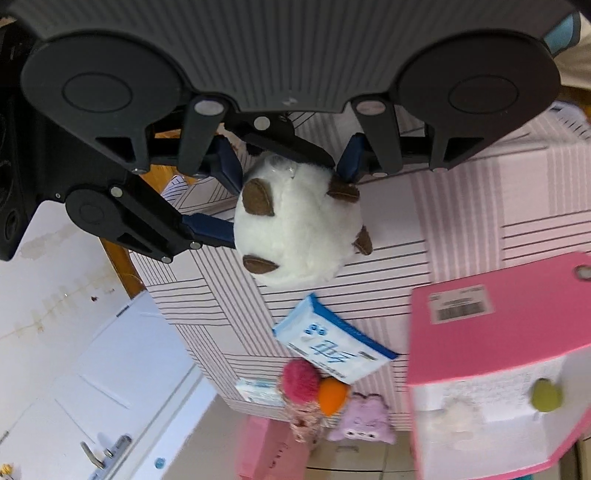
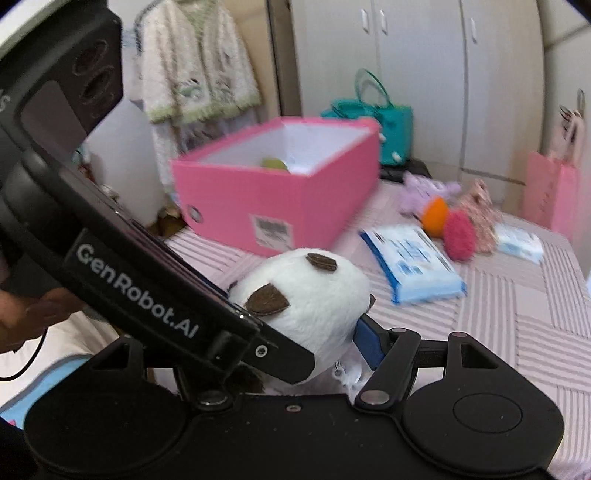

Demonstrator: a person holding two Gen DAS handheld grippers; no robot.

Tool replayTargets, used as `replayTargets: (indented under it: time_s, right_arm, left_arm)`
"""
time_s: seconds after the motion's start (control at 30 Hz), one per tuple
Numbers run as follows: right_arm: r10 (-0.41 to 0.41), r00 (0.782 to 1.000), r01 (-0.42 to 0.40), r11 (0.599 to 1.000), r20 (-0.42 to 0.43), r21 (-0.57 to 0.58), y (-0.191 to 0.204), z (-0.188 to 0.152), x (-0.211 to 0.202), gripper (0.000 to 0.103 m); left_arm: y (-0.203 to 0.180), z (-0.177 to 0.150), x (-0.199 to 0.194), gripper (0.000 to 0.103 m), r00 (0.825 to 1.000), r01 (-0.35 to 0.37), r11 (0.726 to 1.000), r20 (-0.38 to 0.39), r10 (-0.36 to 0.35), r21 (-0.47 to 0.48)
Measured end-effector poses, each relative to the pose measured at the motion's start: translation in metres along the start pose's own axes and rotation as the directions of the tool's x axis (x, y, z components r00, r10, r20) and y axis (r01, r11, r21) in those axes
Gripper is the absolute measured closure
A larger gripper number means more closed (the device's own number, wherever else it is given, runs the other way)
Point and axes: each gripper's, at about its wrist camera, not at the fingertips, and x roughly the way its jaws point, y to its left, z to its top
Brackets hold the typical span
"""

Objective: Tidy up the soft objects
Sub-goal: 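Carry the plush toy with both tools toward the pink box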

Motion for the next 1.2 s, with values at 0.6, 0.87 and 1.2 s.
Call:
replayTargets:
  time_s: [0.6,0.87,1.2]
  right_arm:
    - [0.139,0.985,-0.128,0.985,0.097,-0.117,0.038,0.064,0.005,0.031]
    - [0.136,0.977,-0.117,0.986,0.165,-0.122,0.033,0.101,0.015,0.03]
    - [0.116,0.969,-0.089,0.987,0.218,-0.131,0.026,0.151,0.043,0.03]
  left_arm:
    - [0.025,0.008,-0.09,0.049,0.979,-0.114,0.993,0.168,0.117,-0.031]
    - [0.045,0.037,-0.111,0.049,0.961,-0.071,0.997,0.265,0.079,-0.036]
    - [0.083,0.086,-0.112,0.048,0.916,-0.01,0.998,0.4,0.034,-0.06]
